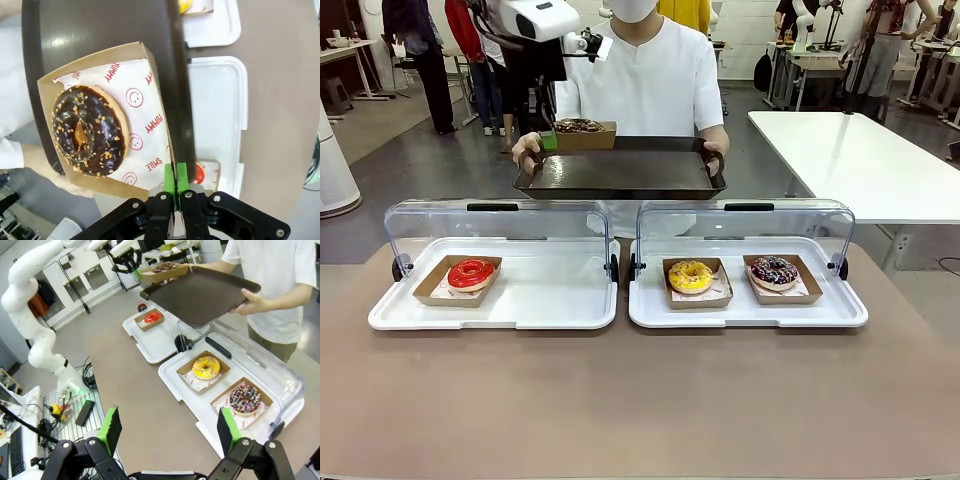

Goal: Provide the desired donut to the person.
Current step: Place the picked Paper togo box onto the Handle tray extended by the person.

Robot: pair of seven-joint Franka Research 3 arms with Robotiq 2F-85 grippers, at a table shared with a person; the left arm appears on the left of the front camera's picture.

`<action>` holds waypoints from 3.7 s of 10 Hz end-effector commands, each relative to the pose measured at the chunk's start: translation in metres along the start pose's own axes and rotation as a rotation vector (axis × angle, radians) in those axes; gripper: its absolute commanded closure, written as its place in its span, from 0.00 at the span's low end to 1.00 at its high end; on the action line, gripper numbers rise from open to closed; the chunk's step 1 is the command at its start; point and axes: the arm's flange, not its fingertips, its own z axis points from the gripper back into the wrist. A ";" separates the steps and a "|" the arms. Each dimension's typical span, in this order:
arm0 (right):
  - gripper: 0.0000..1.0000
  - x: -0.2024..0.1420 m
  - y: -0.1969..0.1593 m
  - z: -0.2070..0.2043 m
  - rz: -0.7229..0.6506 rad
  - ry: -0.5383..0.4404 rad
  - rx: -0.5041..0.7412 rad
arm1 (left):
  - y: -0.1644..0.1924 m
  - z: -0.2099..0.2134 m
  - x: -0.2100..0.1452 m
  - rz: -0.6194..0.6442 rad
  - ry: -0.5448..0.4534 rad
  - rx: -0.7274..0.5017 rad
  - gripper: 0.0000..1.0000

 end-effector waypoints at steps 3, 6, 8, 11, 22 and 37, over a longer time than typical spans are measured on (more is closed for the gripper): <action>0.00 0.000 -0.001 -0.001 0.007 -0.019 0.010 | 0.046 -0.029 -0.005 0.015 0.009 -0.015 0.99; 0.00 0.000 -0.001 -0.001 0.007 -0.019 0.010 | 0.063 -0.056 -0.013 0.038 -0.017 -0.072 0.99; 0.00 0.000 -0.001 -0.001 0.007 -0.019 0.010 | 0.069 -0.071 -0.015 0.028 -0.016 -0.103 0.99; 0.00 0.000 -0.001 -0.001 0.007 -0.019 0.010 | 0.070 -0.077 -0.017 0.013 -0.010 -0.127 0.39; 0.00 0.000 -0.001 -0.001 0.007 -0.019 0.010 | 0.068 -0.070 -0.019 0.023 0.002 -0.129 0.00; 0.00 0.000 -0.001 -0.001 0.007 -0.019 0.010 | -0.121 -0.030 -0.204 0.070 -0.198 -0.076 0.00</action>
